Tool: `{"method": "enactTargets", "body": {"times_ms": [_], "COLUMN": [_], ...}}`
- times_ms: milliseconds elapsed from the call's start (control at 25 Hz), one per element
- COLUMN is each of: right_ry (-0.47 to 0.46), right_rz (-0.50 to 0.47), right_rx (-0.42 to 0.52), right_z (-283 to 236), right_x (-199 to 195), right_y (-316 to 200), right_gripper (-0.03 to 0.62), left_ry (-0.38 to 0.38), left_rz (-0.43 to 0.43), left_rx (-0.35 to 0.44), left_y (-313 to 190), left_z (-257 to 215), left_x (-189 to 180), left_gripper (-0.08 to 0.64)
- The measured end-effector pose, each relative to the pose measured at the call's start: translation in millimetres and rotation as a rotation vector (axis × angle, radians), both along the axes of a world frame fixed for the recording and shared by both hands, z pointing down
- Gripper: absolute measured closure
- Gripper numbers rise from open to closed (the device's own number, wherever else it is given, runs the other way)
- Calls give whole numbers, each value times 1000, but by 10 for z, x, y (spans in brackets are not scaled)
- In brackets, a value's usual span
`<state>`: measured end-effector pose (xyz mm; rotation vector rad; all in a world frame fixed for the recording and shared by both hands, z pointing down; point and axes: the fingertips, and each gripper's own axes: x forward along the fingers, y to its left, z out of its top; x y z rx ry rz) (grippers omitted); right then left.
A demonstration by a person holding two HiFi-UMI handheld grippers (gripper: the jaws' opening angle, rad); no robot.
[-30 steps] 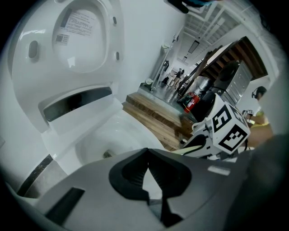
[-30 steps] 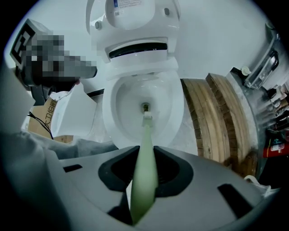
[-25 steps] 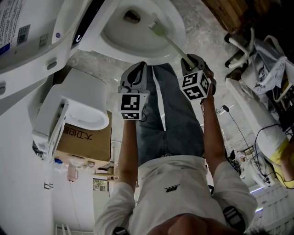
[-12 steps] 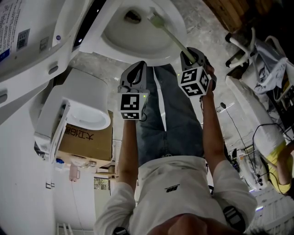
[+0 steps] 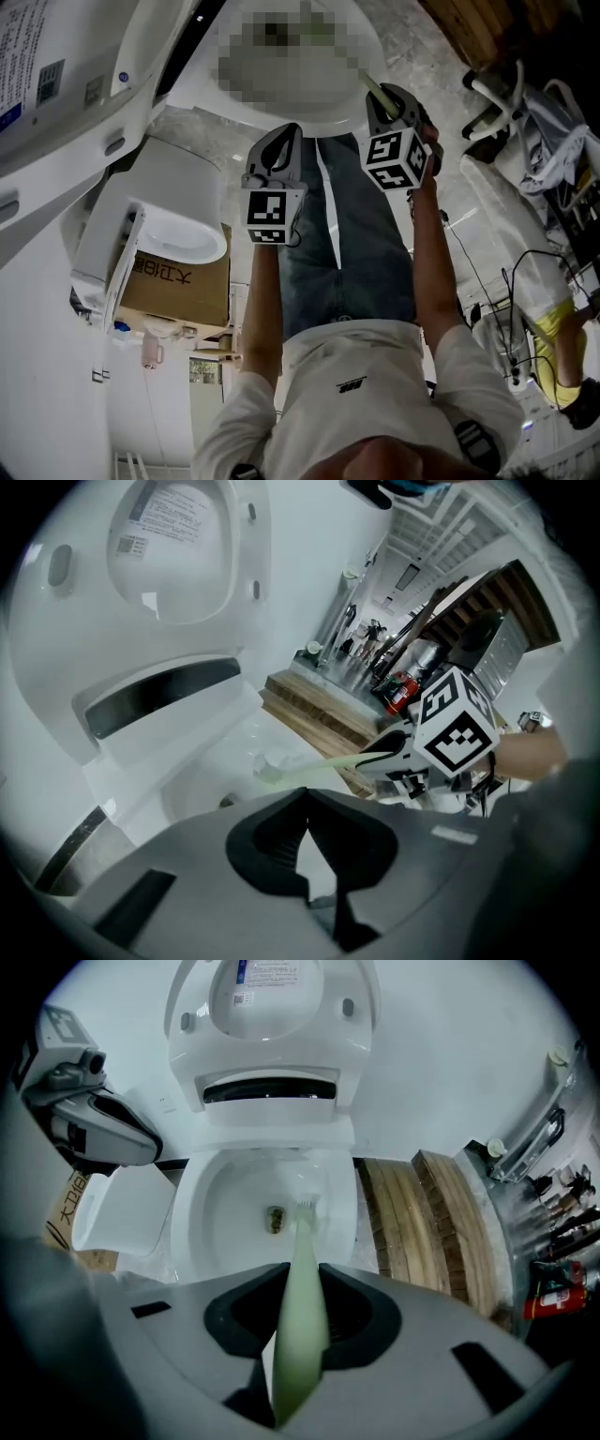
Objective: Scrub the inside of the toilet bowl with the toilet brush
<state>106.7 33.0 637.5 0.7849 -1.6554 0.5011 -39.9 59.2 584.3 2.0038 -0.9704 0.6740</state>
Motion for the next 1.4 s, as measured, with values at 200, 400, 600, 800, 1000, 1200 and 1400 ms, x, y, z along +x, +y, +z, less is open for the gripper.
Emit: {"method": "enactTargets", "body": {"times_ms": [200, 400, 600, 800, 1000, 1200, 1400], "right_ry": [-17, -58, -101, -167, -243, -283, -333], "right_rz": [16, 83, 151, 280, 416, 539, 631], "right_rx": [19, 21, 10, -19, -56, -77, -116], "right_z": [22, 63, 120, 172, 229, 283, 322], "right_x": [-89, -226, -407, -551, -705, -832, -1042], "right_y": [-144, -244, -273, -250, -179, -120, -59], "right_gripper": [506, 506, 506, 506, 506, 506, 506], "left_ry": [-1, -2, -8, -27, -52, -62, -65], "left_rz": [-7, -8, -20, -52, -79, -121, -116], "left_rx": [-7, -12, -12, -17, -7, -6, -8], "left_y": [-12, -20, -62, -101, -157, -186, -182], "left_z": [27, 47, 67, 103, 138, 147, 155], "left_x": [-45, -76, -138, -290, -461, -562, -579], "left_gripper": [551, 551, 551, 551, 551, 551, 551]}}
